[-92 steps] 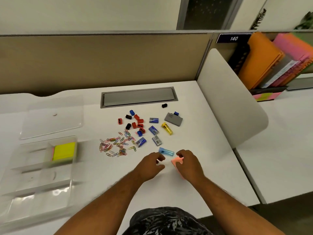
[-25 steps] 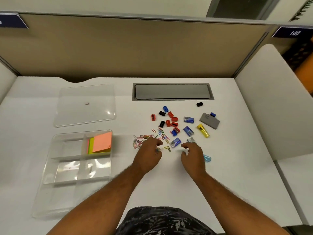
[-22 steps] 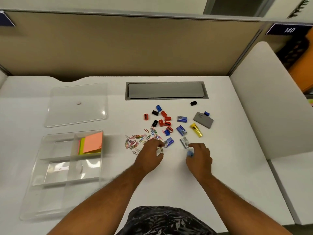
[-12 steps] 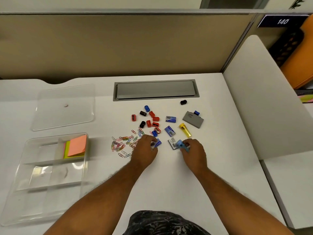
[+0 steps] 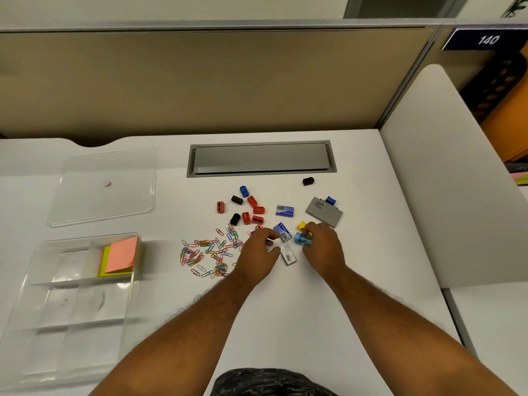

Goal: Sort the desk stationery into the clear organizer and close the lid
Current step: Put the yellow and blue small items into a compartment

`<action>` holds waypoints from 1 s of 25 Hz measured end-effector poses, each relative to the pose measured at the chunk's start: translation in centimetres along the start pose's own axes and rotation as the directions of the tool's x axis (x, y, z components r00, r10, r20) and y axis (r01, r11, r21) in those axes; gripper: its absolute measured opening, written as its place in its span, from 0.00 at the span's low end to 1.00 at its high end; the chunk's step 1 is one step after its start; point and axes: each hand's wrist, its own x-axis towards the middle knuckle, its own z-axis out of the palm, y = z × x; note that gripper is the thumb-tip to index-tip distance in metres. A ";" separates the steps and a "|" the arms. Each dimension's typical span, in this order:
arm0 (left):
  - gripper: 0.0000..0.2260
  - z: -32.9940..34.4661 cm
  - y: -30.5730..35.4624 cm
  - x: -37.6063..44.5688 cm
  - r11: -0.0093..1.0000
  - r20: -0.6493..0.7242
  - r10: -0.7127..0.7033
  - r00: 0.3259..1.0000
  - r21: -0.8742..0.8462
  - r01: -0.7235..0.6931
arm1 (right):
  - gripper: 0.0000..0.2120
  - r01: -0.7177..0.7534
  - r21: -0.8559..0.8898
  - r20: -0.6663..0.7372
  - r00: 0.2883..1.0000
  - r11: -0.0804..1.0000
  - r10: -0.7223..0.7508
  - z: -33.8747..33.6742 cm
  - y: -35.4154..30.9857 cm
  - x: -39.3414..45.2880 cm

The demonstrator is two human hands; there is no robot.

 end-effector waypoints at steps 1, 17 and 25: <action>0.15 -0.2 0.0 0.2 0.999 -0.007 -0.024 1.000 -0.029 0.024 | 0.10 -0.011 0.044 -0.010 1.000 0.999 0.011 0.0 0.1 0.0; 0.18 -6.3 -3.3 -3.8 0.887 0.017 0.021 1.000 -0.462 -0.011 | 0.14 -0.368 0.852 0.345 0.930 0.374 0.129 -1.1 -10.9 -8.9; 0.18 -20.0 -13.6 -10.5 0.960 -0.314 0.054 0.948 -0.245 -0.136 | 0.11 -0.251 0.728 0.358 0.933 0.638 -0.040 4.8 -23.2 -12.7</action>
